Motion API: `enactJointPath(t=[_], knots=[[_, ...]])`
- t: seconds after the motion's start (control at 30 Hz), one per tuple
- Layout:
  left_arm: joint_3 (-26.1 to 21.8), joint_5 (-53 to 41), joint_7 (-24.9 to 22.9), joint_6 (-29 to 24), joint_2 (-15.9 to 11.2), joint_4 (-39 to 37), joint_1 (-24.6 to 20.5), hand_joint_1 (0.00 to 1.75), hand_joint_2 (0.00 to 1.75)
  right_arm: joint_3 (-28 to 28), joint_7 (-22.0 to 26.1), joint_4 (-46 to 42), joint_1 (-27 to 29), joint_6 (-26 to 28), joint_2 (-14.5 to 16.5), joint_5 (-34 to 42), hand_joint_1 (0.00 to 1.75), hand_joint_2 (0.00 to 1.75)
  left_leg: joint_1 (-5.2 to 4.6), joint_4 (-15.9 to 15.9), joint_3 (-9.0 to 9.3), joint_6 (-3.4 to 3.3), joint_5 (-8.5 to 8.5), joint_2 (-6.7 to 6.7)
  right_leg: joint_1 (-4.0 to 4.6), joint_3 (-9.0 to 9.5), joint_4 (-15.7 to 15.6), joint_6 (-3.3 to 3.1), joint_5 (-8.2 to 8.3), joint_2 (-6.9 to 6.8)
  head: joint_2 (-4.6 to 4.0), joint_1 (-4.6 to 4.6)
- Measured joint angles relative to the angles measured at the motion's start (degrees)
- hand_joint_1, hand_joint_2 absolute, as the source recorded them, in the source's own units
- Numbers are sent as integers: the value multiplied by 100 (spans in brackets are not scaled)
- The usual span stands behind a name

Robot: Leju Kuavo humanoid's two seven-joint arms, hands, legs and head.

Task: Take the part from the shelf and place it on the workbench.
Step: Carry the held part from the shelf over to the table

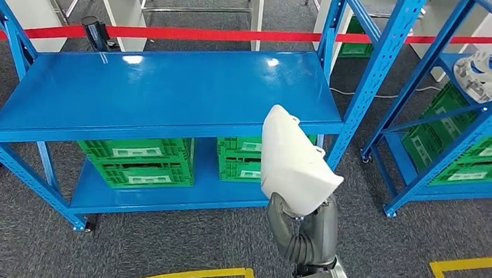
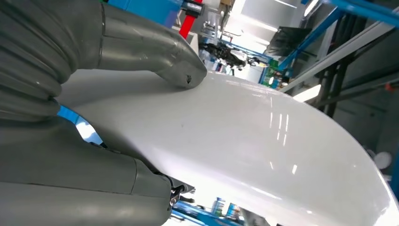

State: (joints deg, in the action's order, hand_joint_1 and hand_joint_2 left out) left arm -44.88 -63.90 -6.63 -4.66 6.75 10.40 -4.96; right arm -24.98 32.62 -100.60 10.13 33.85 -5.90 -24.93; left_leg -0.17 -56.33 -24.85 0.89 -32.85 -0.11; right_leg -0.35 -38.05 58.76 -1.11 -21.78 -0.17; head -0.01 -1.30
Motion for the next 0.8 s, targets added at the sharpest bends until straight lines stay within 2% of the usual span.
enactJointPath(t=[0.03,0.07,0.1,0.17,0.2,0.23,0.27,0.3,0.33,0.37,0.4,0.43,0.47,0.53,0.57,0.6,0.63,0.67,0.7,0.73,0.77,0.8], knots=[[-1,9,-7,0,-9,-1,4,0,175,0,-11,12,-2,14,2,-45,175,175,3,15,-47,-50,68,13,-11,-23,-7,35,8,7,0,16],[-2,18,-23,0,-21,-1,10,0,175,0,-36,16,-1,30,5,-107,175,175,13,24,-116,-105,148,30,-16,-71,51,72,-103,15,0,19],[-5,28,-47,0,-31,-1,17,0,175,0,-81,12,0,47,8,-186,175,175,28,35,-201,-151,233,50,-21,-143,216,104,-339,22,-1,19],[-20,79,-114,8,-54,1,27,0,175,1,-226,-6,1,45,11,-315,175,175,33,32,-395,-202,390,76,-38,-305,864,158,-993,27,0,12],[-30,115,-141,22,-61,1,30,0,175,8,-307,-14,2,12,13,-336,175,175,31,21,-490,-204,466,84,-42,-359,1240,176,-1201,27,0,13],[-42,158,-154,40,-64,1,32,0,175,21,-375,-18,5,-35,14,-328,175,175,31,-1,-595,-199,543,90,-44,-358,1529,189,-1246,28,0,13],[-59,203,-145,63,-64,0,34,0,175,41,-420,-19,6,-86,16,-316,175,175,32,-35,-710,-188,615,95,-45,-279,1663,197,-1147,27,0,13],[-80,238,-111,82,-62,-1,37,0,175,62,-439,-17,7,-124,20,-310,175,175,36,-81,-827,-173,679,98,-47,-105,1594,199,-975,26,0,13],[-103,265,-63,95,-58,-1,38,0,175,78,-435,-13,6,-144,28,-319,175,175,41,-137,-945,-151,732,99,-49,177,1323,196,-829,25,0,12],[-122,282,-11,104,-54,-1,40,0,175,86,-420,-8,2,-153,39,-346,175,175,39,-198,-1046,-124,773,95,-42,512,908,182,-819,25,1,10],[-133,281,30,108,-51,-1,41,0,175,89,-401,-3,-1,-150,52,-392,175,175,35,-253,-1120,-92,809,92,-32,811,490,149,-904,28,1,10],[-138,270,55,108,-49,-1,41,0,175,89,-384,5,-1,-144,68,-448,175,175,32,-292,-1164,-55,846,89,-18,1011,171,111,-1017,30,1,8],[-139,246,66,108,-48,-1,41,0,175,89,-370,16,-2,-142,81,-489,175,175,29,-307,-1187,-16,887,87,-1,1096,-5,67,-1110,33,0,7],[-139,183,64,103,-48,-1,52,0,175,90,-362,56,-6,-166,109,-451,175,175,46,-303,-1204,62,952,83,7,1042,-55,-29,-1062,21,-1,5],[-139,159,64,95,-46,-1,61,0,175,90,-362,87,-19,-192,127,-387,175,175,54,-345,-1239,95,877,74,1,991,-60,-80,-1000,13,-1,8],[-139,150,74,87,-40,-1,69,0,175,90,-362,123,-34,-218,153,-328,175,175,63,-466,-1293,126,693,61,-9,925,-70,-126,-927,4,-1,16],[-139,156,99,80,-32,-1,73,0,175,91,-355,162,-52,-243,185,-292,175,175,73,-704,-1365,154,405,49,-18,840,-74,-158,-847,-4,-1,22],[-139,170,129,76,-25,-2,71,0,175,91,-343,199,-69,-268,217,-275,175,175,76,-1012,-1441,179,94,41,-16,751,-72,-176,-773,-2,-1,30],[-139,184,161,75,-19,-2,65,0,175,92,-326,232,-87,-294,250,-281,175,175,80,-1366,-1493,200,-135,37,-12,653,-67,-180,-695,-3,-1,34],[-139,190,182,74,-17,-2,57,0,175,92,-308,260,-104,-318,280,-303,175,175,82,-1665,-1506,215,-223,37,-9,557,-59,-175,-618,-6,-1,34],[-139,179,181,74,-17,-1,50,0,175,92,-297,281,-118,-334,302,-342,175,175,82,-1820,-1453,219,-158,36,-7,461,-46,-165,-548,-11,0,34],[-139,164,158,71,-17,-1,44,0,175,92,-292,297,-128,-339,322,-383,175,175,82,-1812,-1320,216,-1,36,-8,363,-27,-151,-478,-16,0,34]])
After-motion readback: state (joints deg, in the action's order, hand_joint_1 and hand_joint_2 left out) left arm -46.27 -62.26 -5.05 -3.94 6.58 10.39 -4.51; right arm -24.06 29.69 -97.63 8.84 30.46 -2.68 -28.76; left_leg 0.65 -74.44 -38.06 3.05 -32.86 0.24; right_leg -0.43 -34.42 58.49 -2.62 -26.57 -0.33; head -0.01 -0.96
